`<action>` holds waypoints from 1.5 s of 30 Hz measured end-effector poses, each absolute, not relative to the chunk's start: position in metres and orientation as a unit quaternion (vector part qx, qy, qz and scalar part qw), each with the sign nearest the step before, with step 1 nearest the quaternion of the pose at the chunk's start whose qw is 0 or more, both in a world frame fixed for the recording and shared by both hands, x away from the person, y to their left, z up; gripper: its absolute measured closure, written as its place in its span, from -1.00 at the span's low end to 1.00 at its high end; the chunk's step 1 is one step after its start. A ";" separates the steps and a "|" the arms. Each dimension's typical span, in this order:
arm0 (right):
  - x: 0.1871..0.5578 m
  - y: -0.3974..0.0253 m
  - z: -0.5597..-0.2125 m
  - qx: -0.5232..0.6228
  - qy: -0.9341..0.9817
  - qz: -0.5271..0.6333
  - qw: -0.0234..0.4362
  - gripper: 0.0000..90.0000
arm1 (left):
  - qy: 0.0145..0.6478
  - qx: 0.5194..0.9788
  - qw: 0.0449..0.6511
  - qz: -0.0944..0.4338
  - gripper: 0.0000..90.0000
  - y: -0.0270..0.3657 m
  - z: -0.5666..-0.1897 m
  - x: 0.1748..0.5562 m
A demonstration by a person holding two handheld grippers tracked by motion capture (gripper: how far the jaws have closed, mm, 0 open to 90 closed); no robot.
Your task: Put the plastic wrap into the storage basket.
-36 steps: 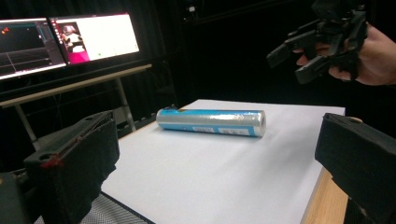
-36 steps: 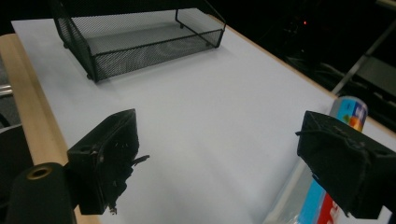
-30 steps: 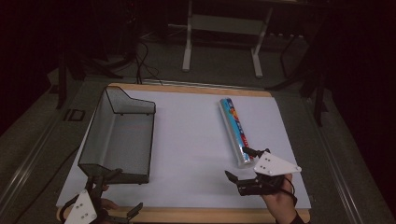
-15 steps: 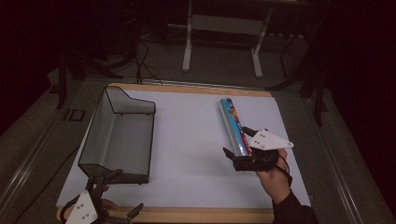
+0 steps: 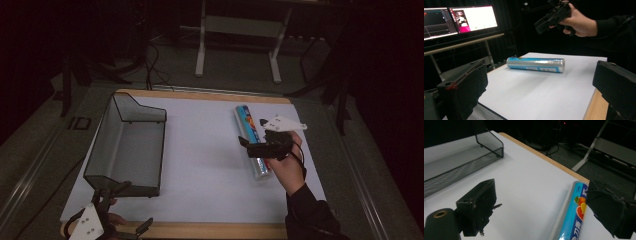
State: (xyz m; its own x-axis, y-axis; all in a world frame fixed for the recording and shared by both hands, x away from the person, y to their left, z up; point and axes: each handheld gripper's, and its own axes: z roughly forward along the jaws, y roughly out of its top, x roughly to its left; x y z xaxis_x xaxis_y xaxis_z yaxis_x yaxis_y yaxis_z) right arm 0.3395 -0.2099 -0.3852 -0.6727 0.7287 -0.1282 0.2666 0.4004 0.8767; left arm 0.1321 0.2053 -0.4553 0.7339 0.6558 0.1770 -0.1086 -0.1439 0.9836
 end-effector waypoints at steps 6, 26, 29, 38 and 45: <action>0.366 -0.208 -0.400 0.334 0.803 0.427 0.250 -0.78 | 0.197 0.692 0.625 0.304 -0.99 0.206 -0.455 0.132; 0.431 -0.221 -0.452 0.440 0.812 0.327 0.200 -0.71 | 0.198 0.693 0.624 0.302 -0.99 0.206 -0.456 0.132; 0.439 -0.218 -0.457 0.456 0.813 0.311 0.186 -0.70 | 0.197 0.693 0.624 0.302 -0.99 0.206 -0.456 0.132; 0.459 -0.210 -0.469 0.507 0.817 0.228 0.151 -0.70 | 0.198 0.698 0.616 0.307 -0.99 0.205 -0.456 0.132; 0.471 -0.205 -0.473 0.528 0.821 0.184 0.114 -0.70 | 0.199 0.697 0.616 0.308 -0.99 0.206 -0.456 0.132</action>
State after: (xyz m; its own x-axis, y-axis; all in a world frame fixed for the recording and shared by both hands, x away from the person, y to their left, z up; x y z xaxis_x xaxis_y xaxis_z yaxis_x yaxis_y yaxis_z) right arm 0.4706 -0.2050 -0.4735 -0.4173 0.9087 0.0076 0.8248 0.3753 0.4229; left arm 0.1317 0.2056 -0.4565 0.7313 0.6567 0.1843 -0.1015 -0.1624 0.9815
